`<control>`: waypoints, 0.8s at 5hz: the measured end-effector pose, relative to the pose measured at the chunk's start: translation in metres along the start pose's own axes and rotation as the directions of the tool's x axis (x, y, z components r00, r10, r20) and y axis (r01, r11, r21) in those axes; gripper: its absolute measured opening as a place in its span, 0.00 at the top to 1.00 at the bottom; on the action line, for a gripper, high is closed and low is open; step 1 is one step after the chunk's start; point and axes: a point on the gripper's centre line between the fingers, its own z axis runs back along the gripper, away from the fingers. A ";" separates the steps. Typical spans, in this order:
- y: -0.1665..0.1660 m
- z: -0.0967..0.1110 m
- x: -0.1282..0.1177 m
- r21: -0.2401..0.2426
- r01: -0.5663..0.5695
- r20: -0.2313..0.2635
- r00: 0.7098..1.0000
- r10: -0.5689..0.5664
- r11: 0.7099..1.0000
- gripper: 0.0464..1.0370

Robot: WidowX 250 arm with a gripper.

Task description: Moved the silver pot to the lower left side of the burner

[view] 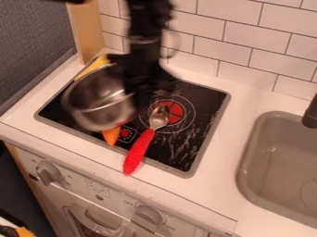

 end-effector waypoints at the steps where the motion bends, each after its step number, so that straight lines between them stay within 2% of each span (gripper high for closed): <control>1: 0.032 0.019 -0.045 0.019 0.000 0.033 0.999 -0.001 1.000 0.45; 2: 0.031 0.027 -0.078 0.025 0.013 0.058 0.998 -0.014 1.000 0.15; 3: 0.034 0.014 -0.075 0.033 -0.003 0.022 1.000 0.002 0.999 0.03; 4: 0.035 0.009 -0.073 0.037 -0.002 0.007 1.000 0.002 0.999 0.03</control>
